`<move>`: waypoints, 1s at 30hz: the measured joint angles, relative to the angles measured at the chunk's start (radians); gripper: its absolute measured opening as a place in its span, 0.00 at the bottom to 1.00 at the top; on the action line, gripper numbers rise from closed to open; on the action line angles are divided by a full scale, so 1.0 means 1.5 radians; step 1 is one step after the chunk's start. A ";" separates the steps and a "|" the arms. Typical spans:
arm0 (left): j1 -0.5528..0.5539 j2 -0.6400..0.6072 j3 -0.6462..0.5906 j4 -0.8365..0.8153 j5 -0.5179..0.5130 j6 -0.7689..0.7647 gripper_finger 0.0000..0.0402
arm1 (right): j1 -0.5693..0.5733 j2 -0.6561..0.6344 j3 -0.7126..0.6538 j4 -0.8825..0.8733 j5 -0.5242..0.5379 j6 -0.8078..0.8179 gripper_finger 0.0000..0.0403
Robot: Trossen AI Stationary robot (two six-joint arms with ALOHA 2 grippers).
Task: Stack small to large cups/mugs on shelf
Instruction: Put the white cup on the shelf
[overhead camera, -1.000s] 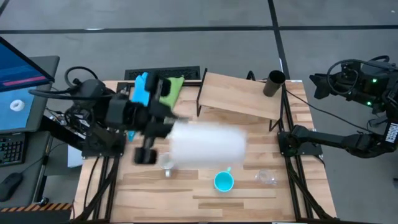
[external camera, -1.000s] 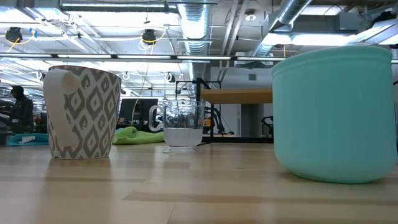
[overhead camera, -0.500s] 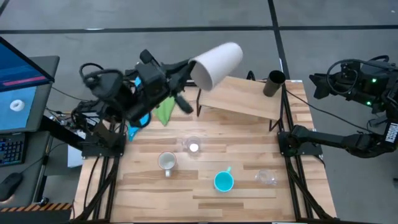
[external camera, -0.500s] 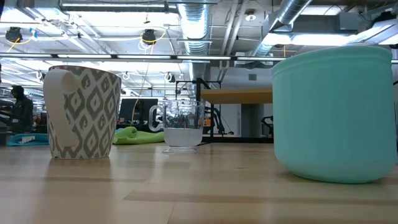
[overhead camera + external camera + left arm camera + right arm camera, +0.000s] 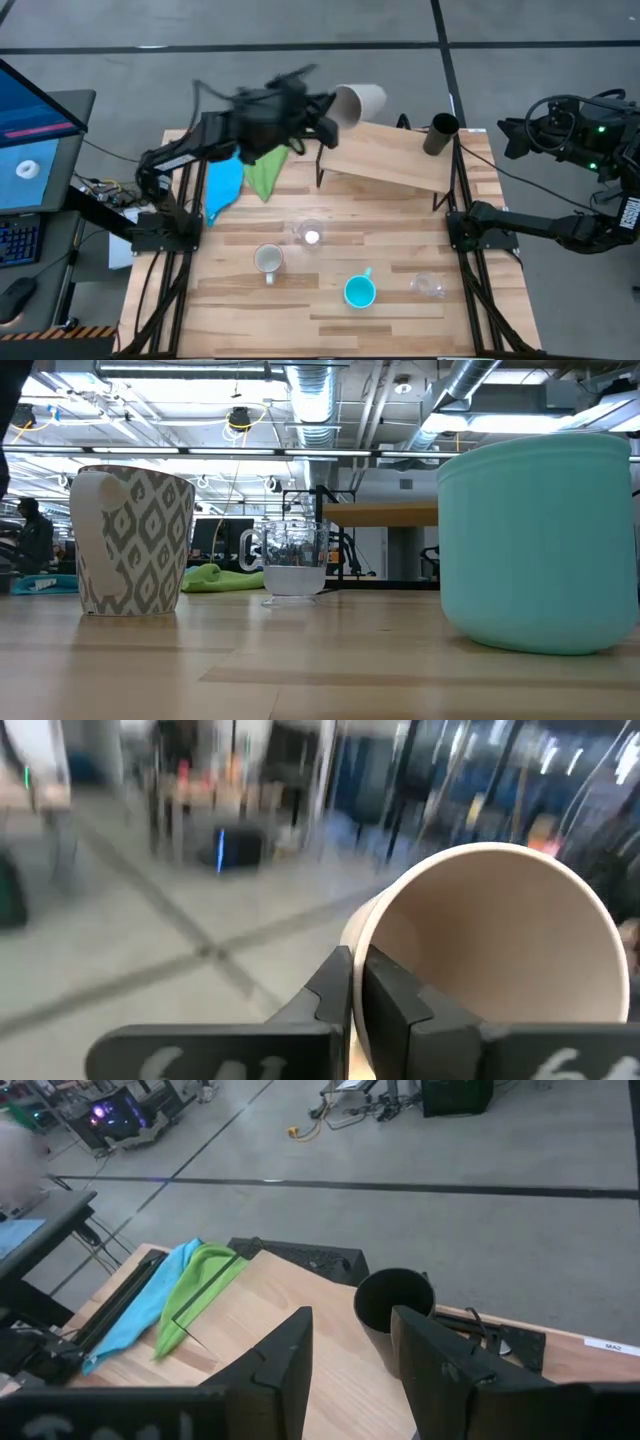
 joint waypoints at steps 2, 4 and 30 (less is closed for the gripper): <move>0.023 0.021 0.000 -0.031 0.047 -0.045 0.01 | 0.000 0.000 0.000 0.000 0.000 0.000 0.39; 0.042 0.043 0.000 -0.069 0.092 -0.080 0.01 | 0.000 0.000 0.000 0.000 0.000 0.002 0.39; 0.148 0.208 0.001 -0.214 0.347 -0.196 0.01 | 0.000 0.000 0.000 0.000 -0.002 0.011 0.39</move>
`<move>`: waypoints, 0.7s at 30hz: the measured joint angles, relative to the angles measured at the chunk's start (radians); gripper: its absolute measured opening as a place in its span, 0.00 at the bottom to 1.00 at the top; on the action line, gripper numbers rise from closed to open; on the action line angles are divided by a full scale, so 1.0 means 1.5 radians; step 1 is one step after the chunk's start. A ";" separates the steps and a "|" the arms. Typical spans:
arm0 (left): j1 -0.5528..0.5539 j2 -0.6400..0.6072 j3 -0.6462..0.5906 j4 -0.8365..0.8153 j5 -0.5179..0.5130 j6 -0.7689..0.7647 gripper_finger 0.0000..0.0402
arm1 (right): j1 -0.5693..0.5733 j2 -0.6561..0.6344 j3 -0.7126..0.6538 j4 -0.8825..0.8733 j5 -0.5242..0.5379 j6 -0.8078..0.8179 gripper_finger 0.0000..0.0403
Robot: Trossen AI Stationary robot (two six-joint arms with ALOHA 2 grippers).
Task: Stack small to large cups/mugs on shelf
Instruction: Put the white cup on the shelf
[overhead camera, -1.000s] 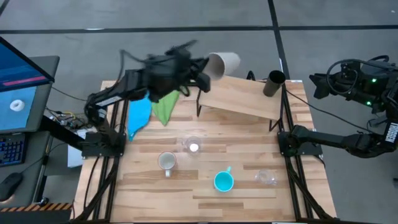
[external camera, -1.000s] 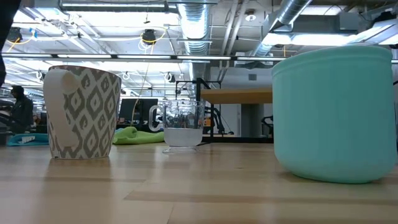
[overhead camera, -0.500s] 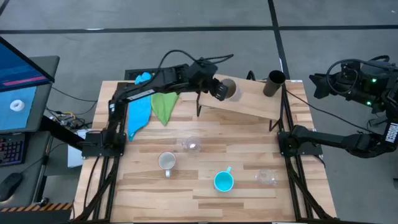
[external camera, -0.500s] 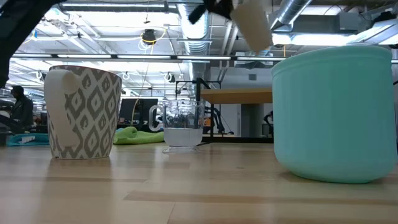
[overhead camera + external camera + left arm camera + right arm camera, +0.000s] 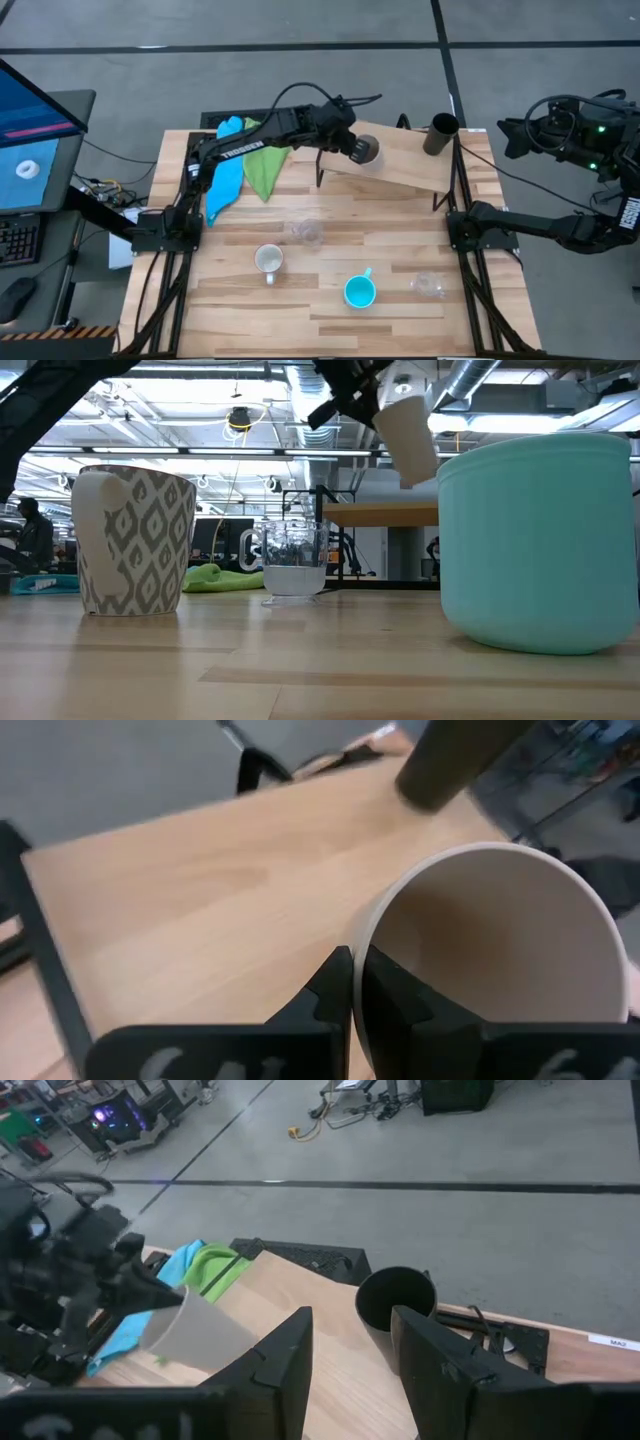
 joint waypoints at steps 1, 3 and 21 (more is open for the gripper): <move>0.000 0.005 0.000 -0.014 0.002 0.000 0.01 | 0.000 0.000 0.000 0.000 0.000 0.000 0.39; 0.001 0.016 0.000 -0.007 0.005 0.000 0.01 | 0.000 0.000 0.000 0.000 0.000 0.000 0.39; 0.003 0.018 -0.001 -0.013 -0.005 0.000 0.01 | 0.000 0.000 0.000 0.000 0.000 -0.005 0.39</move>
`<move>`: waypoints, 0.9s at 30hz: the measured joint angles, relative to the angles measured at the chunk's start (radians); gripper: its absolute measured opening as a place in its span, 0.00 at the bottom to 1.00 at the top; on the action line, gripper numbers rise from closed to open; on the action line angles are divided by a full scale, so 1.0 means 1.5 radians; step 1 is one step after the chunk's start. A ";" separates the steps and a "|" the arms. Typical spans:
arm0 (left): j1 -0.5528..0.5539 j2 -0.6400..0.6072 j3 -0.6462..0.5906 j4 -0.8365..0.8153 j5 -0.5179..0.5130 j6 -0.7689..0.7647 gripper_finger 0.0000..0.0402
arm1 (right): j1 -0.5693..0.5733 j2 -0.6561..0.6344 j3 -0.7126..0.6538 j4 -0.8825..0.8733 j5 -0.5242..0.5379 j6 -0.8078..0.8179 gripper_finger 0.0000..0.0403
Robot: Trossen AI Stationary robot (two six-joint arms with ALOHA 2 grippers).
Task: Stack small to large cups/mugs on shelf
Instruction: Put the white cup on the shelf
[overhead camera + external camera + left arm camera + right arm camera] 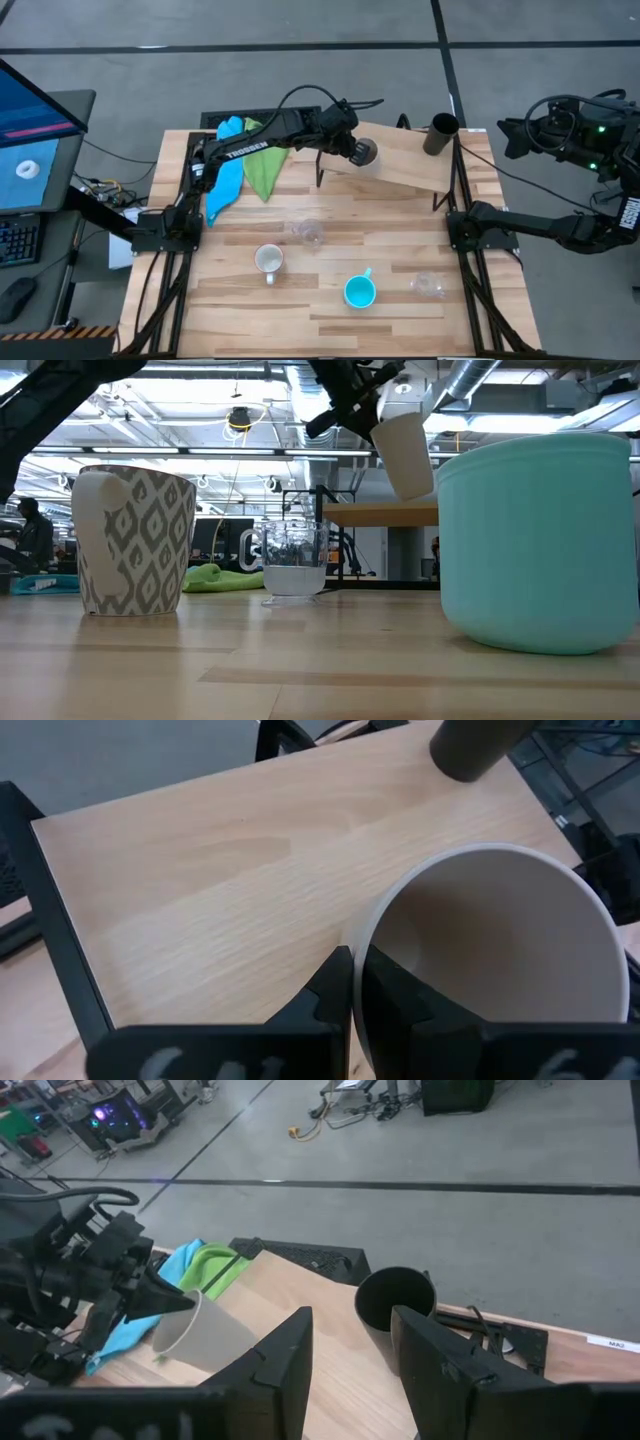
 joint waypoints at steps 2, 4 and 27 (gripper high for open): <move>0.000 0.000 0.000 0.006 0.000 0.000 0.01 | 0.000 0.000 0.000 0.000 0.000 0.000 0.39; 0.000 0.000 0.000 0.018 0.000 0.000 0.01 | 0.000 0.000 0.000 0.000 0.000 0.000 0.39; 0.007 0.000 0.000 0.012 -0.005 0.018 0.01 | 0.000 0.000 0.000 0.000 0.000 0.000 0.39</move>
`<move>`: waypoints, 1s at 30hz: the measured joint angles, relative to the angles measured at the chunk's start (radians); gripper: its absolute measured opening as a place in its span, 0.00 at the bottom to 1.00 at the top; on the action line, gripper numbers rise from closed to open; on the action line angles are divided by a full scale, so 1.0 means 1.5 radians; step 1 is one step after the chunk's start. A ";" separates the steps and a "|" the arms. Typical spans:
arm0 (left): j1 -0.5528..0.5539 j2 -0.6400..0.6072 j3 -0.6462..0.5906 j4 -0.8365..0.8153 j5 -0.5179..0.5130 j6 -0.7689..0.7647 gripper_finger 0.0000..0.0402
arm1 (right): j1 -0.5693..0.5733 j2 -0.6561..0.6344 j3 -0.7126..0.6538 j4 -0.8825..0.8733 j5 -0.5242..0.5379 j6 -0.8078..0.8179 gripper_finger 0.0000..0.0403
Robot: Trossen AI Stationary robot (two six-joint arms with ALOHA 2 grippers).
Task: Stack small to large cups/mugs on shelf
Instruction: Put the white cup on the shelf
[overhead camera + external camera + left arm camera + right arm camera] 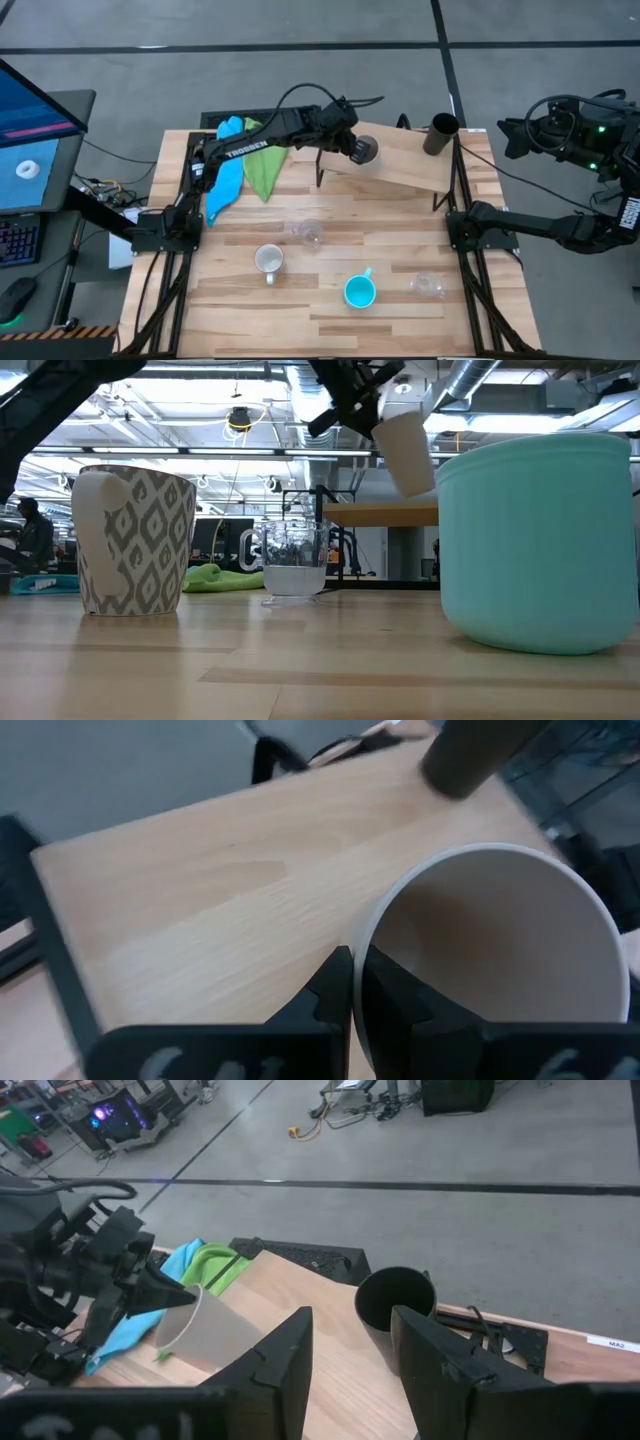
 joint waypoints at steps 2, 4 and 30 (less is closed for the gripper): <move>0.004 0.000 0.000 -0.025 -0.002 0.000 0.01 | 0.000 0.000 0.000 0.000 0.000 0.000 0.39; 0.006 0.000 0.000 -0.030 -0.011 0.000 0.01 | 0.000 0.000 0.000 0.000 0.000 0.000 0.39; 0.005 -0.001 0.000 0.002 -0.011 0.002 0.01 | 0.000 0.000 0.000 0.000 0.000 0.000 0.39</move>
